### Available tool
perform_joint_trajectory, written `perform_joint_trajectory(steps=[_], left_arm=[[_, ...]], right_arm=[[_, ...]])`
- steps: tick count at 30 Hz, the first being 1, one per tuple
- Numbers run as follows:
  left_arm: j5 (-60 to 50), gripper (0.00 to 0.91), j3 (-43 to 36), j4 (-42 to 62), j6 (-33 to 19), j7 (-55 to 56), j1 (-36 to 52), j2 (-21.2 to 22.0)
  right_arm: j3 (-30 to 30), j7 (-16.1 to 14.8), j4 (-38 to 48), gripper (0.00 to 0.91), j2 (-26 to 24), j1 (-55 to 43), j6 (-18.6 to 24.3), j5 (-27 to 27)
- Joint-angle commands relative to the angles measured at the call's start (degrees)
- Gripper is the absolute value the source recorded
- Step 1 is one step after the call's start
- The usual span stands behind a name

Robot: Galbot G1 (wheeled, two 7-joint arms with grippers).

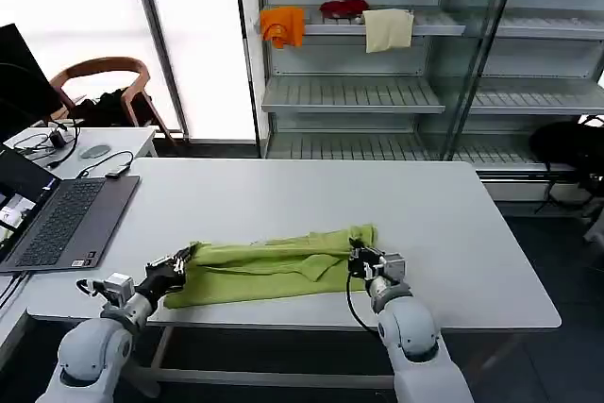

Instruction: Fold and organize the clothes.

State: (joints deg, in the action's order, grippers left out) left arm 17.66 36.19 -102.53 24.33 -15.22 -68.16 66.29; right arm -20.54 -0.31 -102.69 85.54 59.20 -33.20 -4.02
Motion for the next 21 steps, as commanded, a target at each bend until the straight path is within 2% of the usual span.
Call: perform_joint_trajectory(steps=[1, 8, 10, 13, 14, 16, 19, 21], left_arm=[[-5.19, 0.907, 0.15, 0.19, -0.66, 1.15, -0.68, 0.28], [-5.04, 0.907, 1.08, 0.33, -1.07, 3.4, -0.13, 1.0], [-2.42, 0.907, 1.65, 0.22, -2.64, 4.96, -0.31, 1.57], [4.81, 0.907, 3.09, -1.41, -3.82, 10.03, -1.77, 2.91], [5.14, 0.907, 3.35, -2.36, -3.23, 10.99, -2.42, 3.15], [8.06, 0.907, 3.34, -4.35, -2.79, 14.09, -4.63, 5.02], [7.99, 0.907, 2.5, -6.05, -1.66, 17.77, -6.74, 7.42], [8.31, 0.907, 2.33, -6.75, -0.88, 19.38, -7.26, 8.34]], right_arm=[[-0.46, 0.92, -0.83, 0.907, -0.34, 0.7, 0.06, 7.7], [-1.49, 0.92, -2.02, 0.907, -1.13, 1.13, 0.06, 8.8], [-2.04, 0.79, -2.75, 0.907, -1.45, 1.22, 0.06, 7.78], [-3.55, 0.93, -4.93, 0.907, -1.93, 0.63, 0.14, -0.9], [-3.87, 1.07, -5.34, 0.907, -1.95, 0.41, 0.27, -2.04], [-4.56, 1.3, -6.73, 0.907, -2.23, -0.58, 1.23, -7.88], [-4.86, 1.4, -7.79, 0.907, -2.16, -2.25, 0.74, -10.57], [-4.74, 1.35, -8.04, 0.907, -2.21, -2.9, 0.46, -10.52]])
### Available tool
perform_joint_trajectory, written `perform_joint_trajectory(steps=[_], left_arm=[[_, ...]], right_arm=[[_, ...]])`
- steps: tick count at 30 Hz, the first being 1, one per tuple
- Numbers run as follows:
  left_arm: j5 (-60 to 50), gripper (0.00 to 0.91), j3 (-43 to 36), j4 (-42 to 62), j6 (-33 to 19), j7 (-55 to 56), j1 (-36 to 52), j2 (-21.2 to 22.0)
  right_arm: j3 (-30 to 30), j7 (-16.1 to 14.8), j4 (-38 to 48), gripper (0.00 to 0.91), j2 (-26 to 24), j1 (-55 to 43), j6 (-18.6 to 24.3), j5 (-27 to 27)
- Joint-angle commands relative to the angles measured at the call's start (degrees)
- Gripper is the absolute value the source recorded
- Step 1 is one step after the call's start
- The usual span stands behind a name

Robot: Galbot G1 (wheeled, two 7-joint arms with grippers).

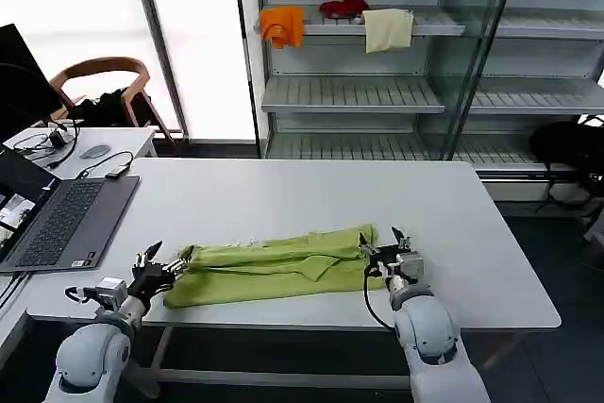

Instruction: Fold and organize the clothes.

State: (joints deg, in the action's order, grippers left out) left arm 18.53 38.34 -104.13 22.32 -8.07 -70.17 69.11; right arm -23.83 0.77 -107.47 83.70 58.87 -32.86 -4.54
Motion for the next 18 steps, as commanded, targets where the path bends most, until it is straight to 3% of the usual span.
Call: perform_joint_trajectory(steps=[1, 13, 15, 18], left_arm=[[7.69, 0.907, 0.04, -5.74, 1.29, 13.14, -5.6, 6.19], [6.5, 0.907, -1.53, -4.78, 1.65, 13.57, -5.02, 7.09], [6.26, 0.826, -1.83, -4.46, 1.59, 13.26, -5.05, 7.09], [5.59, 0.504, -2.38, -4.03, 1.23, 12.98, -5.12, 7.39]], right_arm=[[-1.33, 0.21, -3.38, 0.907, -0.42, -2.8, -0.23, -10.03], [-1.09, -1.09, -4.36, 0.907, -0.72, -1.23, -0.21, -9.83], [-1.16, -1.13, -4.39, 0.907, -0.72, -1.11, -0.22, -9.82], [-1.11, -1.1, -4.64, 0.907, -0.93, -0.99, -0.21, -9.76]])
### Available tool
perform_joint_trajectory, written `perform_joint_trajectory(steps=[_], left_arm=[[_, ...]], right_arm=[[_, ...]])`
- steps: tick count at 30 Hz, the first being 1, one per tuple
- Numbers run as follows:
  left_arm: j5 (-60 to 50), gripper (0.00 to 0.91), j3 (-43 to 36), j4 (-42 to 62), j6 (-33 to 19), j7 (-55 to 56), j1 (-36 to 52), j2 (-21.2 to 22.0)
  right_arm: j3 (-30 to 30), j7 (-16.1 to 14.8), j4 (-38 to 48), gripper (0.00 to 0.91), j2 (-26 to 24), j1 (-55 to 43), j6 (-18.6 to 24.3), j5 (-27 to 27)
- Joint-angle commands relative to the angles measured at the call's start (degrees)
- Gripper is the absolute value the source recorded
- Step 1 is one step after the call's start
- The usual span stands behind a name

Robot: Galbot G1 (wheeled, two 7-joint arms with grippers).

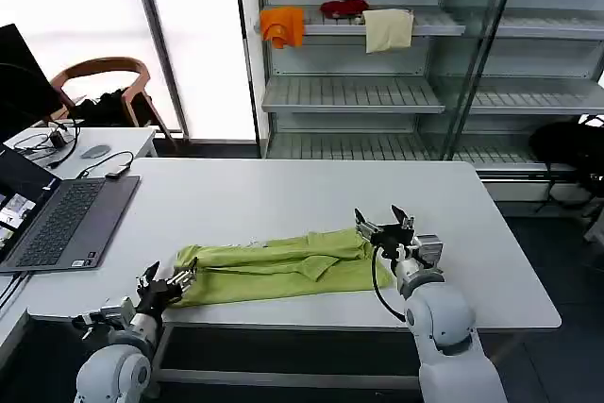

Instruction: Fold and organize the clothes.

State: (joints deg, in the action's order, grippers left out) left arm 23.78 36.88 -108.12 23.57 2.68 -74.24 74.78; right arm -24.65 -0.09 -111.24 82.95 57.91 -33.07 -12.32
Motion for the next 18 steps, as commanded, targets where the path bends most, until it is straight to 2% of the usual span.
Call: perform_joint_trajectory(steps=[1, 2, 3, 4, 5, 18], left_arm=[[-0.24, 0.393, -0.97, 0.16, -0.17, 2.14, -0.93, 1.99], [-0.67, 0.151, -0.97, 0.51, -0.42, 1.63, -0.85, 2.2], [-1.0, 0.06, -1.04, 0.6, -0.54, 1.55, -0.78, 2.26], [-1.06, 0.06, -1.26, 1.08, -0.84, 1.57, -0.63, 2.27], [-1.03, 0.01, -1.37, 1.24, -0.83, 1.59, -0.5, 2.34], [-2.72, 0.0, -1.94, 3.05, -4.11, 0.98, -0.3, 3.28]], right_arm=[[-0.24, -0.29, -0.93, 0.907, -0.31, -0.08, 0.0, -1.97], [-0.24, -0.39, -0.99, 0.907, -0.36, -0.11, 0.01, -2.01], [-0.24, -0.5, -0.99, 0.907, -0.36, -0.09, 0.02, -2.02], [-0.31, -1.12, -0.77, 0.907, -0.45, -0.09, 0.18, -1.97], [-0.29, -1.27, -0.59, 0.907, -0.58, -0.04, 0.4, -1.98], [-0.01, -1.84, 0.31, 0.907, -0.52, -0.39, 0.9, -1.97]])
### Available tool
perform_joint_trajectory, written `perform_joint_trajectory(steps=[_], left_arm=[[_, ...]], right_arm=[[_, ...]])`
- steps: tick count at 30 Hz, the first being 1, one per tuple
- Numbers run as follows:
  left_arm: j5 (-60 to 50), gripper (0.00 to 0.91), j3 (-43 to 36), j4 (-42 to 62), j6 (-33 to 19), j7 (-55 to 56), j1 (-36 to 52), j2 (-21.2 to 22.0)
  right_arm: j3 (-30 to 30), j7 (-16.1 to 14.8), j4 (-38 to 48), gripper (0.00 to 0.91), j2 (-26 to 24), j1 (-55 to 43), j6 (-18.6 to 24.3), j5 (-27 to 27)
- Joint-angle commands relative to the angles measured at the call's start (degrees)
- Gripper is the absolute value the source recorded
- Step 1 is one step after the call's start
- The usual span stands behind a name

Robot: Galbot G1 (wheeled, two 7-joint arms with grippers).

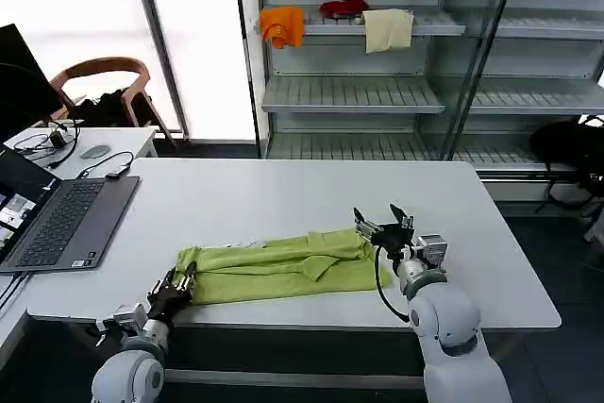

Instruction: Fold and organize the clothes.

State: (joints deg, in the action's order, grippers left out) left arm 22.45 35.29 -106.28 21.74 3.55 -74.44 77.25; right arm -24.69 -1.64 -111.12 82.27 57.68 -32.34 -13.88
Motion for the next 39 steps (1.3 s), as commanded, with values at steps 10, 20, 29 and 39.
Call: perform_joint_trajectory(steps=[10, 20, 29, 39], left_arm=[[-7.48, 0.0, 0.29, 1.35, -9.21, -2.52, 0.28, 0.31], [-22.3, 0.0, 10.64, 1.03, -10.82, -11.44, 2.82, -5.69], [-21.31, 0.0, 17.4, 4.94, -9.33, -17.43, 7.96, -21.85], [-14.28, 0.0, 9.68, -9.38, -2.01, -15.37, 6.13, -16.26]], right_arm=[[-0.24, 0.33, -0.21, 0.907, 0.16, 0.06, 0.26, -0.5], [-1.58, 0.95, -1.18, 0.907, -0.89, 0.66, 0.32, -0.81], [-1.45, 1.77, -1.82, 0.907, -1.08, 0.85, 0.04, -0.79], [-0.89, 2.09, -1.17, 0.907, -0.52, 1.43, 0.15, 0.1]])
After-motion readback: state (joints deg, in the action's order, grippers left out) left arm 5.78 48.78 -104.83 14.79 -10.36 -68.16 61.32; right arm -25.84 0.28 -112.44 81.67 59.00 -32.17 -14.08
